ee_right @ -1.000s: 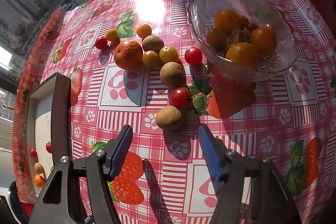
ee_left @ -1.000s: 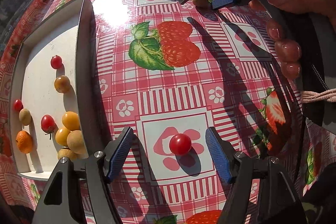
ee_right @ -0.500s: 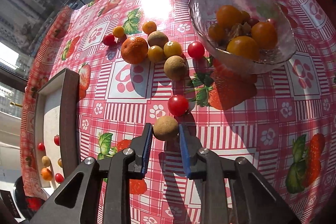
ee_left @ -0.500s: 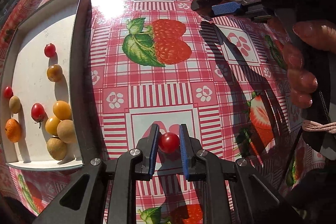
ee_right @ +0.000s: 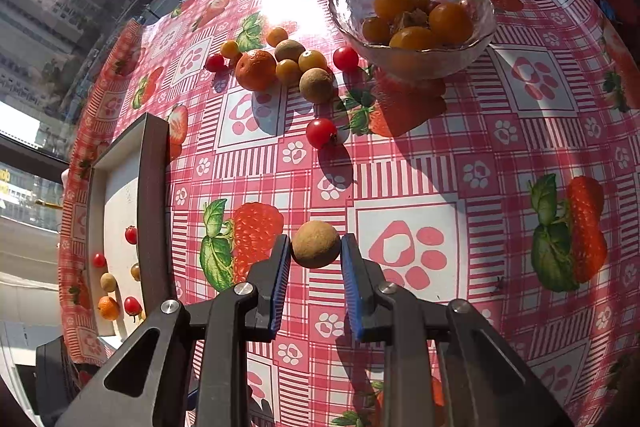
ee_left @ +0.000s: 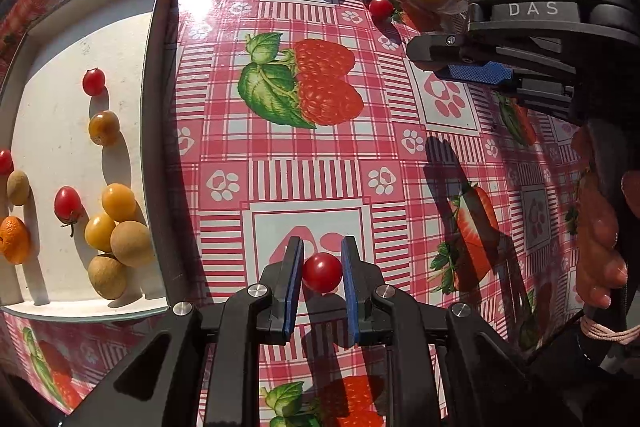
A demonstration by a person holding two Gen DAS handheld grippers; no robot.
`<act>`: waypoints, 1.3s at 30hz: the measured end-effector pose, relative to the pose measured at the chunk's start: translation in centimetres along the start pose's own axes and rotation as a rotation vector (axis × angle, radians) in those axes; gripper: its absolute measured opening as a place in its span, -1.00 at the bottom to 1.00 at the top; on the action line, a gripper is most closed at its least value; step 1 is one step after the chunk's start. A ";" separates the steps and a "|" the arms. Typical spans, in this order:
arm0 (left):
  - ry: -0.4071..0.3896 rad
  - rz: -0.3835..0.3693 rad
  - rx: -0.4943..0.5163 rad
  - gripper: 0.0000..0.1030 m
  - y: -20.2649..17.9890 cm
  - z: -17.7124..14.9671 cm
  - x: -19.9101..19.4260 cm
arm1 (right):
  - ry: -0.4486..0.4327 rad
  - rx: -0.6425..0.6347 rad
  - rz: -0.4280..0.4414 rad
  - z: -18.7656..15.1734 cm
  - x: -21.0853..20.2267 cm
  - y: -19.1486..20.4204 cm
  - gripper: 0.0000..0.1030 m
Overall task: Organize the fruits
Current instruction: 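Carry the kiwi and red tomato in both tools over the white tray, then open both tools to release the kiwi and red tomato into the tray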
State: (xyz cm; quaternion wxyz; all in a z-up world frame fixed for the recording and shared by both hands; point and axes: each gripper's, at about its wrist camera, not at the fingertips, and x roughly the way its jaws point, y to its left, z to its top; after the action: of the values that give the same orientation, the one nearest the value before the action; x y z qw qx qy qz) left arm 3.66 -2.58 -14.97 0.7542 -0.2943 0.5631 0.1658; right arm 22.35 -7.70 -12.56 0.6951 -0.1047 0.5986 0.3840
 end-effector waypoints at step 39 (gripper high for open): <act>-0.224 0.200 -0.279 -0.60 19.2 5.3 -6.0 | 0.103 -0.299 0.128 0.4 5.7 20.4 -0.47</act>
State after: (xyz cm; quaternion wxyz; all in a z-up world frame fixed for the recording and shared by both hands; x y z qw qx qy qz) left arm -5.40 16.13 -13.20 0.7438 -0.3182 0.4738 0.3480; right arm 9.12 8.81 -11.28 0.6144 -0.1881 0.5750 0.5065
